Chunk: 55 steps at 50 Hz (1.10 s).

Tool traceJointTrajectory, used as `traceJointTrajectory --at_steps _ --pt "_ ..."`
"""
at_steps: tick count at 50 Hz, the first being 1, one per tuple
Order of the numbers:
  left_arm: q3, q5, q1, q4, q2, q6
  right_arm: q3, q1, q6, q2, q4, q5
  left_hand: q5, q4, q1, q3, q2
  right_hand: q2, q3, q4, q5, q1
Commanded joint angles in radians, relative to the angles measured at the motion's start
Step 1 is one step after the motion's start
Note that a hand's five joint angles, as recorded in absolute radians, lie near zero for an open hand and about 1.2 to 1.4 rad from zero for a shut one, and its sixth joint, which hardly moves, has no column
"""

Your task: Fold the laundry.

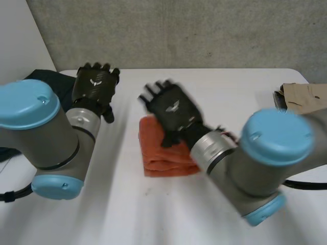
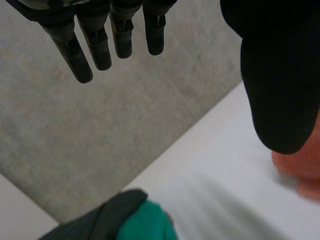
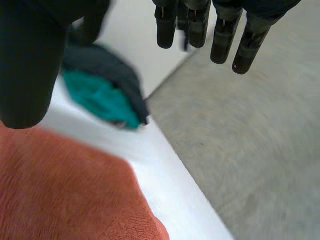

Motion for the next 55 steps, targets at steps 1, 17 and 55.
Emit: traceJointTrajectory --at_steps 1,17,55 --pt "0.084 0.003 -0.099 -0.001 -0.026 -0.129 -0.023 -0.185 0.265 -0.085 0.226 0.010 -0.020 -0.014 -0.025 -0.025 -0.013 -0.046 -0.038 -0.060 -0.070 -0.025" --pt "0.298 -0.014 -0.187 -0.234 -0.342 -0.147 -0.372 -0.207 0.265 0.228 0.574 -0.030 -0.014 -0.008 -0.019 -0.019 -0.007 -0.046 -0.038 -0.060 -0.070 -0.025" --pt "0.167 0.401 -0.064 -0.226 -0.019 0.026 0.053 -0.075 0.003 0.046 0.171 0.051 -0.026 -0.020 -0.031 -0.031 -0.019 -0.046 -0.038 -0.060 -0.070 -0.025"
